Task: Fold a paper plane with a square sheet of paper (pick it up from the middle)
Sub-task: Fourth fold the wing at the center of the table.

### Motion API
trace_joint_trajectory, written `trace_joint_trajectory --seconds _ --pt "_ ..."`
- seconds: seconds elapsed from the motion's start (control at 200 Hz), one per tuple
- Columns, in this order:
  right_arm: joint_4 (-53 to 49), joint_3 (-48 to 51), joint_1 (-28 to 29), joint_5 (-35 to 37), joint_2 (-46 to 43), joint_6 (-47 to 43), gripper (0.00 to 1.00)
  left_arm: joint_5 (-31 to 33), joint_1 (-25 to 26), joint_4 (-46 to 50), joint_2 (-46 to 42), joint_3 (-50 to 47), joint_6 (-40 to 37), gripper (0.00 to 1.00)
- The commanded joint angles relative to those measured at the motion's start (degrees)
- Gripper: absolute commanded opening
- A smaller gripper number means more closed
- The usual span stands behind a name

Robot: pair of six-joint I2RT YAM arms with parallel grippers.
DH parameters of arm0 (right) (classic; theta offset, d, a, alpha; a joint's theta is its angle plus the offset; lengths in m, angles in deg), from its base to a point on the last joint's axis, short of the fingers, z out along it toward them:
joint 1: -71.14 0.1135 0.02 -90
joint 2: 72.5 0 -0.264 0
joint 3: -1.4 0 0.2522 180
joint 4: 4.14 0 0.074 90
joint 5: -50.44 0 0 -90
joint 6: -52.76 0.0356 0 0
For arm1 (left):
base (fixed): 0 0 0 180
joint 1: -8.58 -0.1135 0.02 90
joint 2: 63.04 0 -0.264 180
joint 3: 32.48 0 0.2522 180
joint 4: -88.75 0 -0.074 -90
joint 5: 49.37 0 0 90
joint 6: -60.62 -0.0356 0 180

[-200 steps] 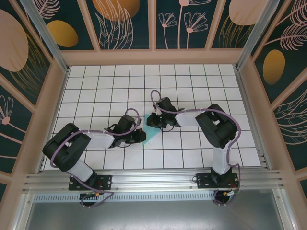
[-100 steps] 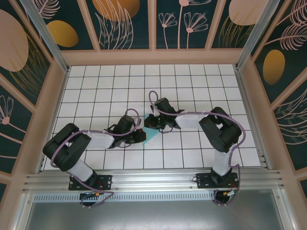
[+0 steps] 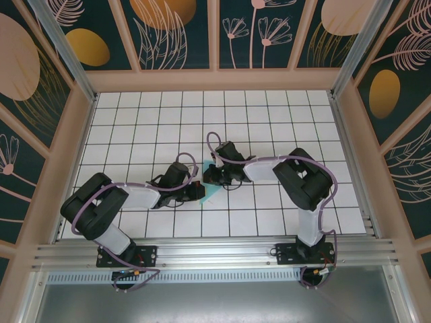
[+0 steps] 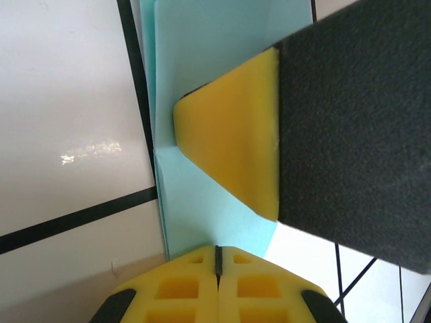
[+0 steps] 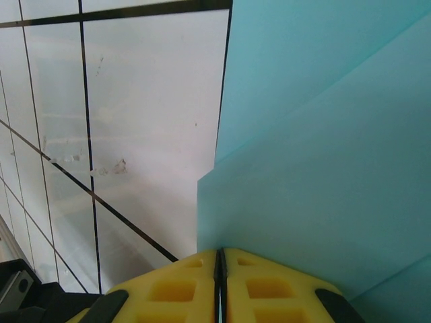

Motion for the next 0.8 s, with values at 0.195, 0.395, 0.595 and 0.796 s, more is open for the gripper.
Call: trace_joint_trajectory --seconds 0.195,0.395,0.595,0.796 --pt "0.3 -2.1 -5.1 2.8 2.7 -1.1 0.14 5.1 0.3 11.3 5.9 -4.7 -0.9 0.00" --pt "1.4 -2.4 -8.8 2.3 4.7 -2.4 0.14 4.9 0.3 11.5 5.9 -4.8 -1.1 0.00" --pt "1.7 -2.5 -11.3 0.9 5.0 -3.7 0.15 4.8 0.3 11.6 5.9 -4.9 -1.1 0.00" --pt "-1.4 -4.8 -14.4 3.0 5.8 -4.5 0.15 4.8 0.3 12.0 5.6 -5.1 -1.0 0.00"
